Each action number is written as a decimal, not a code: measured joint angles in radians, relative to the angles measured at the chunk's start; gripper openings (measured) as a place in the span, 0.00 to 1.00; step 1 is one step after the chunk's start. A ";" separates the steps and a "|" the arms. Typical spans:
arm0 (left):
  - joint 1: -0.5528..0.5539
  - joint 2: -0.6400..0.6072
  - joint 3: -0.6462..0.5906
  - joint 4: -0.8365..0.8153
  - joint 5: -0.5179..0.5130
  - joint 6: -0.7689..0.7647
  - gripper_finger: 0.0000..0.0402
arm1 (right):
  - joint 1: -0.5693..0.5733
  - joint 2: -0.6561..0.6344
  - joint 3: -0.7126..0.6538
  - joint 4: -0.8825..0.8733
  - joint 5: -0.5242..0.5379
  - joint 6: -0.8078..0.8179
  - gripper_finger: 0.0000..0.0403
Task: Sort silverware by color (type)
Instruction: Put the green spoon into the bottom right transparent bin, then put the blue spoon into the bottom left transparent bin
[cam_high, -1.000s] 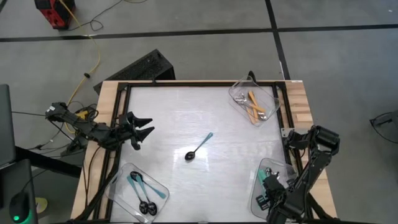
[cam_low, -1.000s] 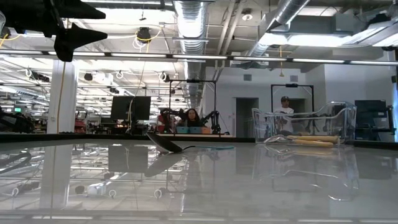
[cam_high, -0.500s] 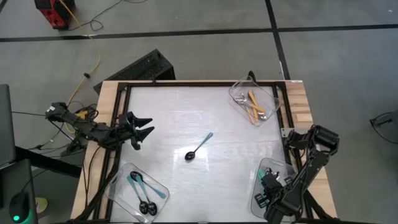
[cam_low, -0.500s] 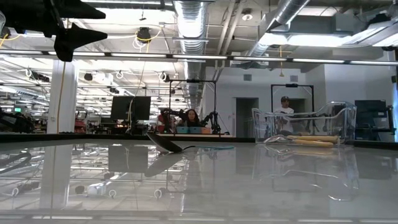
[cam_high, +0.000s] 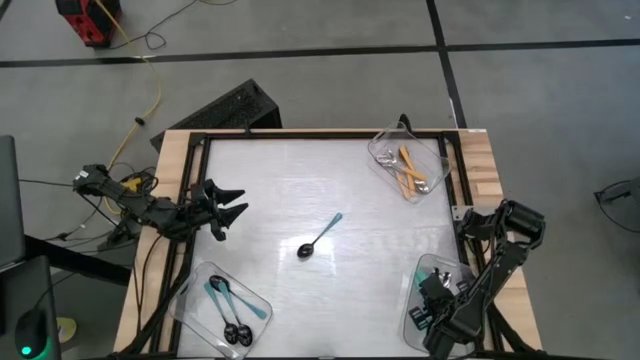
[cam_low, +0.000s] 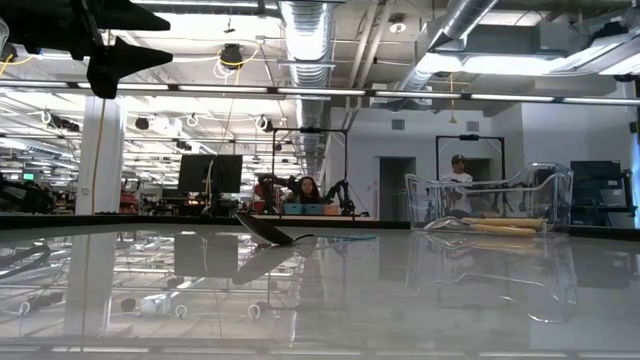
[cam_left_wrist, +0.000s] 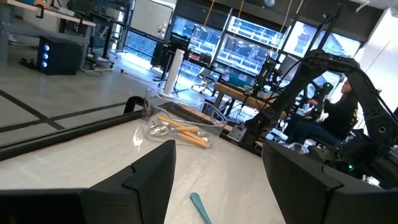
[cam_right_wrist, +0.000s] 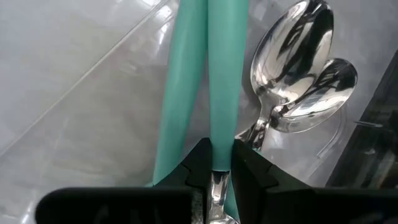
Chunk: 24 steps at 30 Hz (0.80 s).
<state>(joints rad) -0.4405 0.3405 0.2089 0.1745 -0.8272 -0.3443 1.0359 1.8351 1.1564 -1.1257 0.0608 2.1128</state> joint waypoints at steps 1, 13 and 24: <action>0.000 0.000 0.000 0.000 0.000 0.000 0.56 | 0.000 0.000 0.000 -0.003 0.000 0.000 0.17; 0.000 0.000 0.000 0.000 0.000 0.009 0.56 | 0.000 0.002 -0.001 0.004 -0.005 -0.023 0.29; 0.000 0.000 0.000 0.000 0.000 0.009 0.56 | 0.000 0.000 0.037 -0.068 -0.004 -0.027 0.42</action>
<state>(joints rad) -0.4404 0.3401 0.2089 0.1745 -0.8272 -0.3351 1.0363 1.8352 1.1938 -1.1938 0.0565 2.0853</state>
